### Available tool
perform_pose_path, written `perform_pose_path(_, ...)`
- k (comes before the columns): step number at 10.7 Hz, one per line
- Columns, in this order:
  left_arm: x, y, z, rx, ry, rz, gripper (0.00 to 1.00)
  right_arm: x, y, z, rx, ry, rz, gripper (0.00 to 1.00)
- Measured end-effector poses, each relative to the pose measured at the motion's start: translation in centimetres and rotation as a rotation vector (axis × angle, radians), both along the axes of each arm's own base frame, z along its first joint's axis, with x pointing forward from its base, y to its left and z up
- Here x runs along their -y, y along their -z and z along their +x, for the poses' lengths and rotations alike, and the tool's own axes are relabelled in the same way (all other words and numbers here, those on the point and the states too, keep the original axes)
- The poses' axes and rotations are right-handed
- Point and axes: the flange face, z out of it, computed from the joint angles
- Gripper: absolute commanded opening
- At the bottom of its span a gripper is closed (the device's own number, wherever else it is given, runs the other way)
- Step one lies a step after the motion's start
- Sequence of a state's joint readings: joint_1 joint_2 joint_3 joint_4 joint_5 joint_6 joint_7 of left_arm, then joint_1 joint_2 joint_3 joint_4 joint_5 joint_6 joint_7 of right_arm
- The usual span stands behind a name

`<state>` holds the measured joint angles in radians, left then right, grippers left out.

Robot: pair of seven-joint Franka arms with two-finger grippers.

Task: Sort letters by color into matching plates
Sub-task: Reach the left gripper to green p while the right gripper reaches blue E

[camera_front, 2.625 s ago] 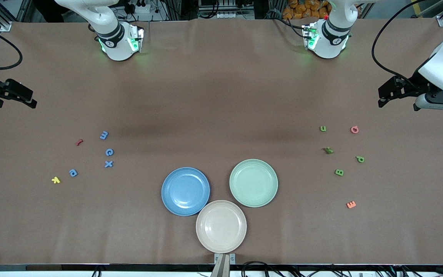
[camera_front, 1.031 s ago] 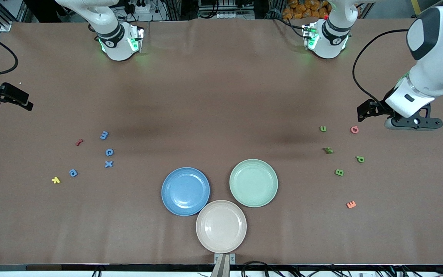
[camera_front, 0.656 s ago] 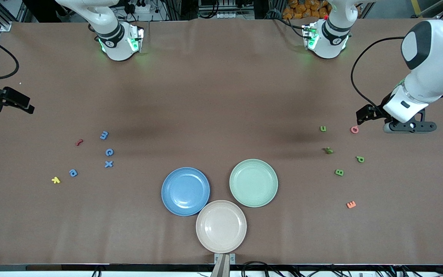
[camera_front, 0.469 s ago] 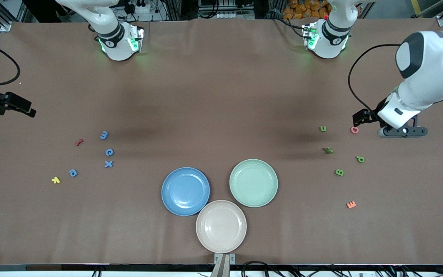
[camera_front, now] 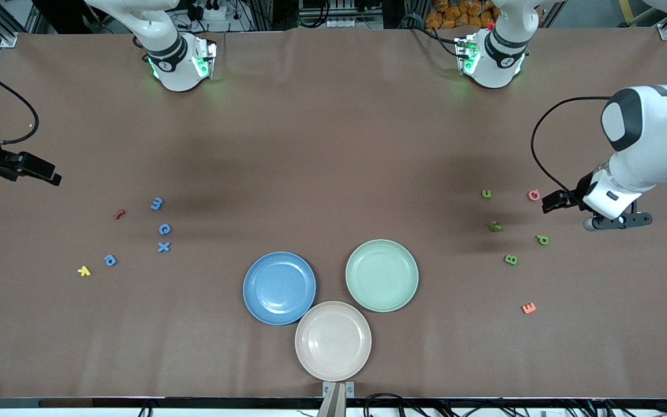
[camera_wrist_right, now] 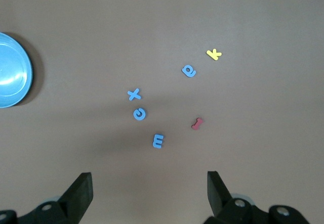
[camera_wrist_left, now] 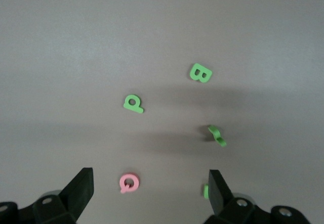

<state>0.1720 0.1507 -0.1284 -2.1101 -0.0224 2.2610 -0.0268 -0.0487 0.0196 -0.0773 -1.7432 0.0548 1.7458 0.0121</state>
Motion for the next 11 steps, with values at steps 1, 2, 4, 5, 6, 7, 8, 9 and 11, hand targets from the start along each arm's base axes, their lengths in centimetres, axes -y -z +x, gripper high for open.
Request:
perform_pose_path(1, -0.2, 1.4, 0.4, 0.005, -0.004, -0.003, 1.00, 0.3, 1.3, 0.1, 0.005, 0.007, 0.001, 1.00)
perform_pose_path(2, -0.2, 2.7, 0.6, 0.004, -0.004, -0.006, 1.00, 0.5, 2.9, 0.1, 0.006, 0.013, 0.001, 1.00)
perform_pose_path(4, 0.0, 4.4, 1.0, 0.008, -0.003, -0.010, 1.00, 0.6, 6.5, -0.2, 0.009, 0.020, -0.001, 1.00)
perform_pose_path(5, 0.3, 4.7, 1.0, 0.006, 0.002, -0.011, 1.00, 0.6, 8.2, -0.4, 0.012, 0.023, -0.002, 1.00)
perform_pose_path(6, 0.8, 5.1, 1.1, 0.006, 0.011, -0.009, 1.00, 0.6, 9.8, -0.7, 0.013, 0.025, -0.003, 1.00)
perform_pose_path(7, 1.2, 6.0, 1.5, 0.023, 0.023, 0.010, 1.00, 0.5, 11.3, -1.1, 0.008, 0.026, -0.003, 1.00)
perform_pose_path(8, 1.2, 7.4, 1.9, 0.043, 0.014, 0.023, 1.00, 0.5, 12.8, -1.5, 0.005, 0.028, -0.004, 1.00)
perform_pose_path(9, 1.0, 9.0, 2.2, 0.053, 0.002, 0.028, 1.00, 0.4, 14.6, -2.1, 0.004, 0.029, -0.005, 1.00)
perform_pose_path(11, -0.2, 10.4, 3.1, 0.063, -0.025, 0.026, 1.00, -0.1, 18.1, -3.5, -0.010, 0.027, -0.006, 1.00)
